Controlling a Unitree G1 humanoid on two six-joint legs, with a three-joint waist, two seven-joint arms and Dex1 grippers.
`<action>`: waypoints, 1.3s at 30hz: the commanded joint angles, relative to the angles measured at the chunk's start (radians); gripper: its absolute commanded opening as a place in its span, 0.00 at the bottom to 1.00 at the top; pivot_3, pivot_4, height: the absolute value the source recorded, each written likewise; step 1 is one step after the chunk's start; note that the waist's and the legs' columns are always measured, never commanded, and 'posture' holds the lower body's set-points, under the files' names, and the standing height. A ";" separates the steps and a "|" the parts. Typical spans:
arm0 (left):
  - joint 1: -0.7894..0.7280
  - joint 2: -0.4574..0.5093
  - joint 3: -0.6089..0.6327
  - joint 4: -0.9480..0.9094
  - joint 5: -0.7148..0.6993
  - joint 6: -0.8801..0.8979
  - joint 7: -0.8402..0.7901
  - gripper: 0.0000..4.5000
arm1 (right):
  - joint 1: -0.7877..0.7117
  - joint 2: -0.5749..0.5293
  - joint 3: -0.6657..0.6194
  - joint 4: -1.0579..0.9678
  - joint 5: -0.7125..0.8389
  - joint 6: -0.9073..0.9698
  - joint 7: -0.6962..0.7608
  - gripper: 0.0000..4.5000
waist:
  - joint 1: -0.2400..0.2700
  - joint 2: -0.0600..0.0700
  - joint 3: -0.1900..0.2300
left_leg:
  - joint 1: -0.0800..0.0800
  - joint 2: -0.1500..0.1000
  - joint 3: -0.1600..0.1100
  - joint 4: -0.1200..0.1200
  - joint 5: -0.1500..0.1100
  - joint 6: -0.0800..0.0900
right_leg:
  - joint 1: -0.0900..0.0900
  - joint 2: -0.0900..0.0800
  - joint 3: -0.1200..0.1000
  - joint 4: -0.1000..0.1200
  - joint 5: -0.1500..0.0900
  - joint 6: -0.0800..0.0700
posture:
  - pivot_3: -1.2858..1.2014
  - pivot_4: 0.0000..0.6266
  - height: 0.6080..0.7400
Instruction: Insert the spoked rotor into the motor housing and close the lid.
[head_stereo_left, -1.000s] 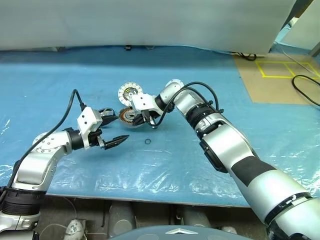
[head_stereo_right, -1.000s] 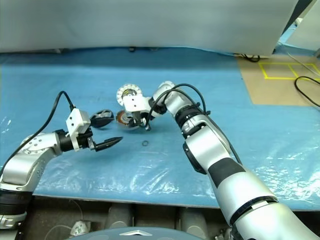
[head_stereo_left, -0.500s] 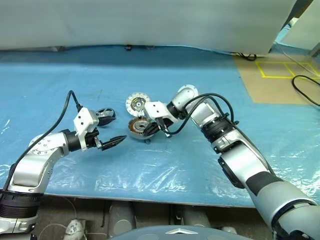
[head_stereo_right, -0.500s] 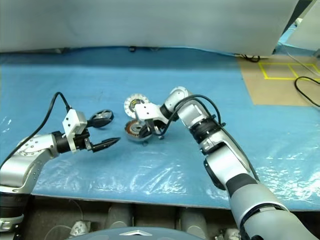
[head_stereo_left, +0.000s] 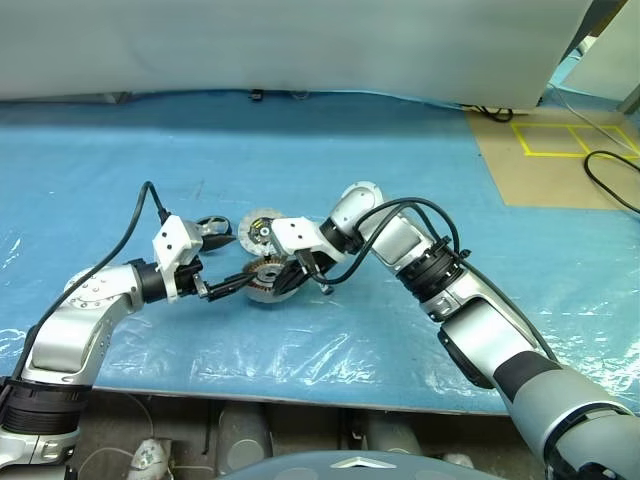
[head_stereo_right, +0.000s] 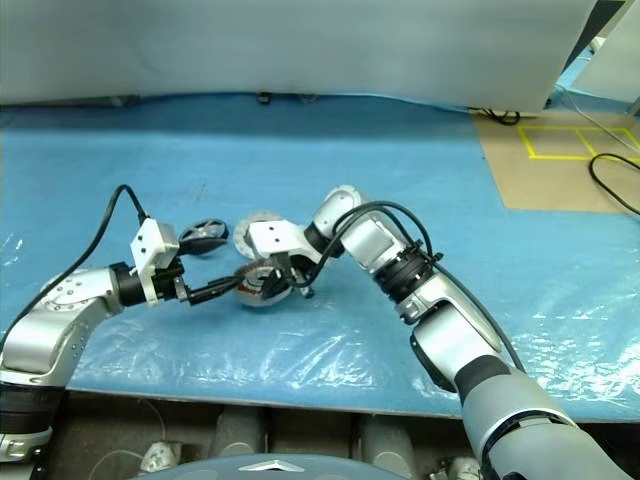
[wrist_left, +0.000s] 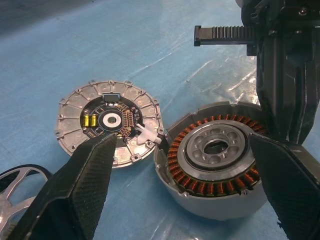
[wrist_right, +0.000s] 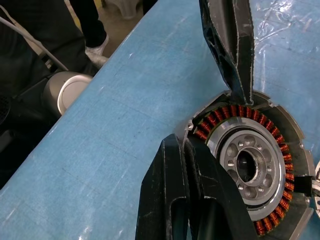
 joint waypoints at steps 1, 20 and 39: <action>-0.007 0.000 0.004 -0.030 -0.014 0.000 -0.002 0.99 | -0.011 0.038 0.013 -0.032 0.028 0.036 -0.002 0.01 | 0.000 0.000 0.000 | 0.000 0.000 0.000 0.000 0.000 0.000 | 0.000 0.000 0.000 0.000 0.000 0.000 | 0.52 0.24 1.00; -0.026 -0.003 -0.021 -0.021 -0.003 -0.008 -0.016 0.99 | 0.011 0.064 0.081 0.022 -0.003 0.054 -0.051 0.01 | 0.000 0.000 0.000 | 0.006 -0.001 0.000 -0.001 0.000 0.000 | 0.005 -0.001 0.000 0.000 0.000 0.000 | 0.52 0.24 1.00; -0.012 -0.003 -0.012 -0.051 -0.020 -0.001 -0.015 0.99 | -0.103 -0.147 -0.189 -0.181 0.283 0.414 0.010 0.28 | 0.012 0.000 0.000 | 0.006 -0.001 0.000 -0.001 0.000 0.000 | 0.005 -0.001 0.000 0.000 0.000 0.000 | 0.52 0.24 1.00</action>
